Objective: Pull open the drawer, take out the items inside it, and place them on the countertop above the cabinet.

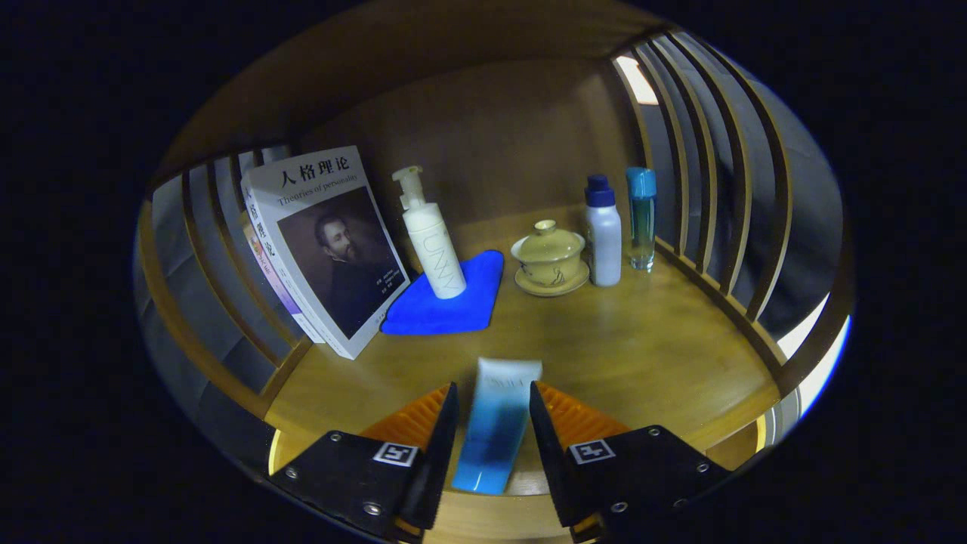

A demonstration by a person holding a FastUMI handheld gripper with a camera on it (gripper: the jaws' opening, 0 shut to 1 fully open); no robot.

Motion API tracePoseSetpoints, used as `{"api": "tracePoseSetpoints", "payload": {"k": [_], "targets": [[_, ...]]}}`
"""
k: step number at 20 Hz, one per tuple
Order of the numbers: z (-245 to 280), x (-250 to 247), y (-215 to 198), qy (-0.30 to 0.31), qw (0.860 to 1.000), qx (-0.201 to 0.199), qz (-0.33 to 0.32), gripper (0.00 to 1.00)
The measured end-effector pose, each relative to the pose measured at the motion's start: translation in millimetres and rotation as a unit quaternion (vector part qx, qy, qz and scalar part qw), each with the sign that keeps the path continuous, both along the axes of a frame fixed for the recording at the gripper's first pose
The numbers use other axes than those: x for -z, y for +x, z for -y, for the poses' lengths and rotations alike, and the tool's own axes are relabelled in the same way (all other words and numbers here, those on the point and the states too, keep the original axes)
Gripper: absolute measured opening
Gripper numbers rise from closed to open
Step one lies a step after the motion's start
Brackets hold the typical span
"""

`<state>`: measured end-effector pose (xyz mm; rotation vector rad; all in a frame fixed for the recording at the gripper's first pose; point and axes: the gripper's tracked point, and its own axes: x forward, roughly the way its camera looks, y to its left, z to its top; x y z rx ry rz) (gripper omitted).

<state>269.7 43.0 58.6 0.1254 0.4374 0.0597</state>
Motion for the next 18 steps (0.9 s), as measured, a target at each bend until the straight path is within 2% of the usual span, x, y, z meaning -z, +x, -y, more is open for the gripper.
{"api": "tracePoseSetpoints", "payload": {"k": [4,7,11,18], "targets": [[-3,-33,-25,-0.030,0.997,-0.012,0.071,0.94],[-9,-45,-64,-0.021,0.993,-0.027,0.112,0.94],[-6,-37,-107,-0.031,0.989,-0.031,0.143,0.95],[5,-26,-166,-0.036,0.982,-0.013,0.185,0.94]]}}
